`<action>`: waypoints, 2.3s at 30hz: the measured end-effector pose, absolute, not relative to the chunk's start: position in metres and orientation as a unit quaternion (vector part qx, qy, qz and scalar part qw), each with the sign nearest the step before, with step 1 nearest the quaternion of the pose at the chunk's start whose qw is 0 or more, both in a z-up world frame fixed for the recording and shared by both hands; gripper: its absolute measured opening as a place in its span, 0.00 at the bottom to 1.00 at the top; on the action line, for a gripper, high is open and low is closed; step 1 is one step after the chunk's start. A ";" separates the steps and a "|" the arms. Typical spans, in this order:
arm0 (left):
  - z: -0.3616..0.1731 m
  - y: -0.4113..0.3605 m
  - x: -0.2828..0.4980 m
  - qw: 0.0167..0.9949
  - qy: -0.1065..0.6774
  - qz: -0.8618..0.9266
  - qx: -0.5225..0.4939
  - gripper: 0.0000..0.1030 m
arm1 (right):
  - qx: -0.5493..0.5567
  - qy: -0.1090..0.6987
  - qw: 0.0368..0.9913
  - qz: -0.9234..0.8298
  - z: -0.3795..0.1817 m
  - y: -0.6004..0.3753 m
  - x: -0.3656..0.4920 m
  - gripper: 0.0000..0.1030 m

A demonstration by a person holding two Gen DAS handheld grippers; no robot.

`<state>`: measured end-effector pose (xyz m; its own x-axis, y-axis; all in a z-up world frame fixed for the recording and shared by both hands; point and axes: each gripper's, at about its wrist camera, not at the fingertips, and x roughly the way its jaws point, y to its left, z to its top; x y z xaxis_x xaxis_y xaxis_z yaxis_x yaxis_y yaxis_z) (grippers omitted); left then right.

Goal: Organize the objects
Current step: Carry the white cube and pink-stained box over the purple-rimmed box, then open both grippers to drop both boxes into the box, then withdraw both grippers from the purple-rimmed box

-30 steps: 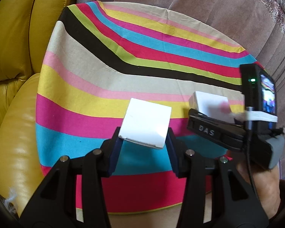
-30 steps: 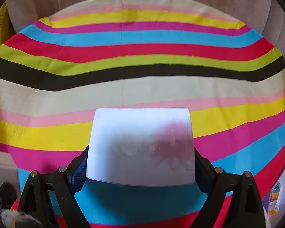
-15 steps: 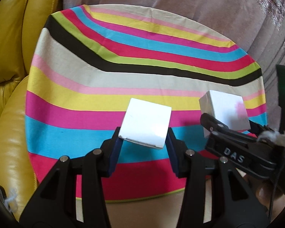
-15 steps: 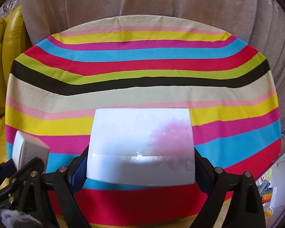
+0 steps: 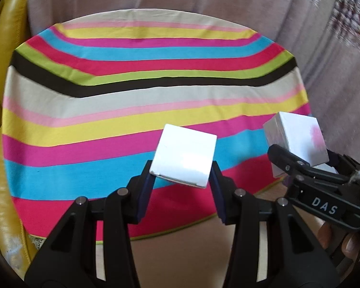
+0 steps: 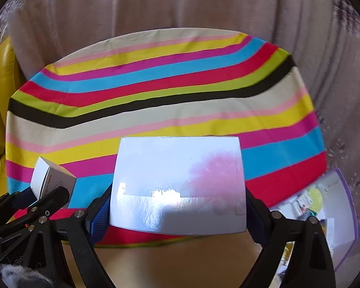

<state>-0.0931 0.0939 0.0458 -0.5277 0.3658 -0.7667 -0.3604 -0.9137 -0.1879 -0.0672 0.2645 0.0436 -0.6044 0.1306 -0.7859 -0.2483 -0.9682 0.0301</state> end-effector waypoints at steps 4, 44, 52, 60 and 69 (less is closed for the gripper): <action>0.050 0.125 -0.083 0.232 0.014 0.868 -0.439 0.48 | -0.427 0.078 0.128 0.892 0.049 0.296 -0.044 0.90; 0.005 0.418 0.006 0.400 0.188 0.744 -0.501 0.56 | -0.437 0.175 0.316 0.823 0.008 0.537 0.137 0.94; 0.008 0.417 0.010 0.397 0.187 0.745 -0.503 0.79 | -0.442 0.184 0.317 0.819 0.007 0.545 0.143 0.97; 0.025 0.392 0.040 0.408 0.157 0.739 -0.513 0.99 | -0.436 0.178 0.313 0.825 0.022 0.538 0.156 0.97; 0.030 0.384 0.065 0.412 0.158 0.737 -0.512 1.00 | -0.438 0.173 0.323 0.821 0.028 0.526 0.186 0.97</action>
<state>0.0645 0.3837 0.0295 -0.1373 0.4461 -0.8844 -0.7685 -0.6113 -0.1890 0.1864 0.5262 0.0284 -0.4089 0.3786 -0.8304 -0.6815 -0.7318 0.0020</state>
